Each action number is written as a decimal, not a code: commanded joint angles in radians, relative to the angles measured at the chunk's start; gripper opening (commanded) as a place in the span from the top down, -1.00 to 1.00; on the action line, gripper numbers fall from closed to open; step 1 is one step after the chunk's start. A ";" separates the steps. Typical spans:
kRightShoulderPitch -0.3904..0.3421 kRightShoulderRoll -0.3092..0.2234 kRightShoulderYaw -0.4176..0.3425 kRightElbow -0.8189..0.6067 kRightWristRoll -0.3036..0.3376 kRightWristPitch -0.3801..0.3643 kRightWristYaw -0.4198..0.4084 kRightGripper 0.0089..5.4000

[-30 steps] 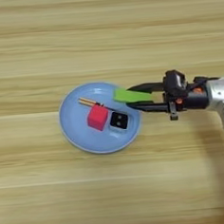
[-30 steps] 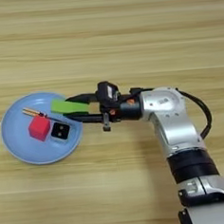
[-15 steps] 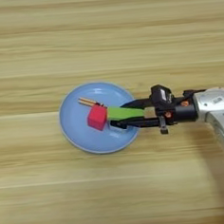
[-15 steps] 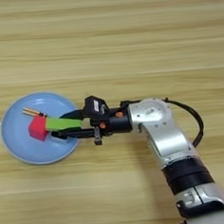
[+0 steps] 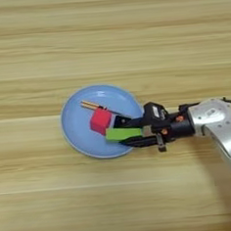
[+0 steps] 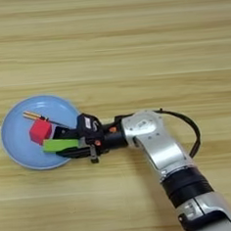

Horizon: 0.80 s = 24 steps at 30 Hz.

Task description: Move the objects on the table

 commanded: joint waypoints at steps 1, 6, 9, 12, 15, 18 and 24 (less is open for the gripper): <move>-0.058 -0.007 0.000 -0.024 -0.013 0.004 -0.040 0.49; -0.078 0.023 0.023 0.006 -0.033 0.009 -0.057 0.49; -0.087 0.035 0.036 0.014 -0.045 0.005 -0.062 0.49; -0.097 0.045 0.045 0.031 -0.061 -0.006 -0.073 0.49; -0.101 0.054 0.050 0.031 -0.068 -0.011 -0.084 0.49; -0.103 0.058 0.051 0.028 -0.069 -0.011 -0.086 0.49; -0.107 0.064 0.048 0.024 -0.065 -0.009 -0.086 0.31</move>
